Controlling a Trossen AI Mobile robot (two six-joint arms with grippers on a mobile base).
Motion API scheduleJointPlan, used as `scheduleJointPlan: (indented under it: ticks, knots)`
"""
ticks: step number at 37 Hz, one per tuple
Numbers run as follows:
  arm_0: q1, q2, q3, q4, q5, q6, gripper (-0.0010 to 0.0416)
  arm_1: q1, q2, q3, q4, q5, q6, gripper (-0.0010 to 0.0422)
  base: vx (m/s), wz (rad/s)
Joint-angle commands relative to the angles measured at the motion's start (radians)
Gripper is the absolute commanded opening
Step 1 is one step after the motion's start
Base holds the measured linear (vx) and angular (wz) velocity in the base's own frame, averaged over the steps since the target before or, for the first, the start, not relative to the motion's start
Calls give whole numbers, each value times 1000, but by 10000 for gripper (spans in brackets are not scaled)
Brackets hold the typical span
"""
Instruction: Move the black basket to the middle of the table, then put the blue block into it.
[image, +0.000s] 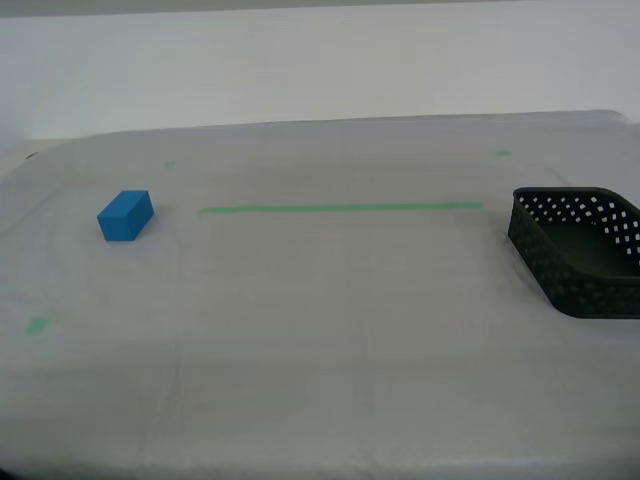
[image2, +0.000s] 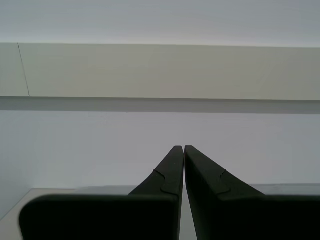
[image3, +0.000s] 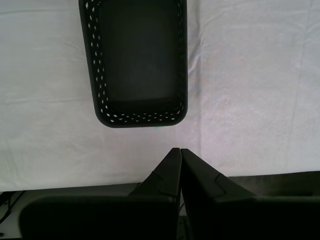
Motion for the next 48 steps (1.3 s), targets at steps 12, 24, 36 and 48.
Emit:
scheduleJointPlan:
  ticks: [12, 24, 36, 48]
  knots:
    - [-77, 95, 55, 21, 1, -102, 0, 0, 0, 0, 4, -1, 1, 0, 0, 0]
    - [-77, 172, 133, 26, -56, -146, 0, 0, 0, 0, 4, -1, 2, 0, 0, 0]
    - [-75, 181, 130, 164, -46, -143, 1, 0, 0, 0, 4, -1, 2, 0, 0, 0]
    - [-74, 183, 112, 163, -18, -146, 88, 0, 0, 0, 4, -1, 1, 0, 0, 0]
